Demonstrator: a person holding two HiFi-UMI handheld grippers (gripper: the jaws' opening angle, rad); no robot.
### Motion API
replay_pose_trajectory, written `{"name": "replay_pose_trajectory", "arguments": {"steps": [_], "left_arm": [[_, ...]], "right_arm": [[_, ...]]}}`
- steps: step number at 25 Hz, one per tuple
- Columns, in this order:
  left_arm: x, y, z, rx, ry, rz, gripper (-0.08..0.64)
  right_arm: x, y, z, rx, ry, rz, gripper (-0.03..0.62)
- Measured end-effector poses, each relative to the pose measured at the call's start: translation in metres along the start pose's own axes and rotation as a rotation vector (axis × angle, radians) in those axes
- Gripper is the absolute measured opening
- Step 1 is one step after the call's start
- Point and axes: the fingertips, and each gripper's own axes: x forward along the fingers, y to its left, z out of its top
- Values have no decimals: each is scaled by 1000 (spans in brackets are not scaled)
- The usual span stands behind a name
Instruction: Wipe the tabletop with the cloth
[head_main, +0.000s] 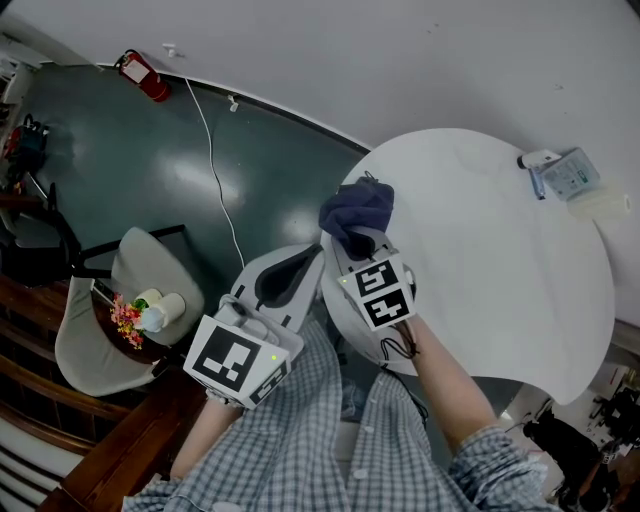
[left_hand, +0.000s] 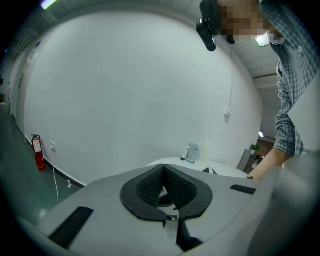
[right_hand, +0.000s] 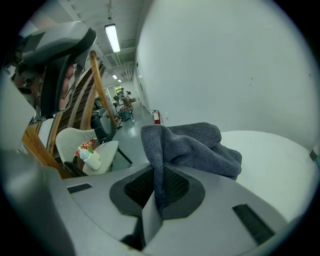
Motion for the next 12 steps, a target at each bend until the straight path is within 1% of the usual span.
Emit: {"name": "replay_pose_trajectory", "arguments": {"steps": [7, 12], "left_arm": [[4, 0, 0, -5, -1, -2, 5], [8, -3, -1, -8, 6, -5, 5]], "right_arm": [[1, -4, 1, -26, 1, 11, 23], [3, -18, 7, -36, -8, -2, 23]]}}
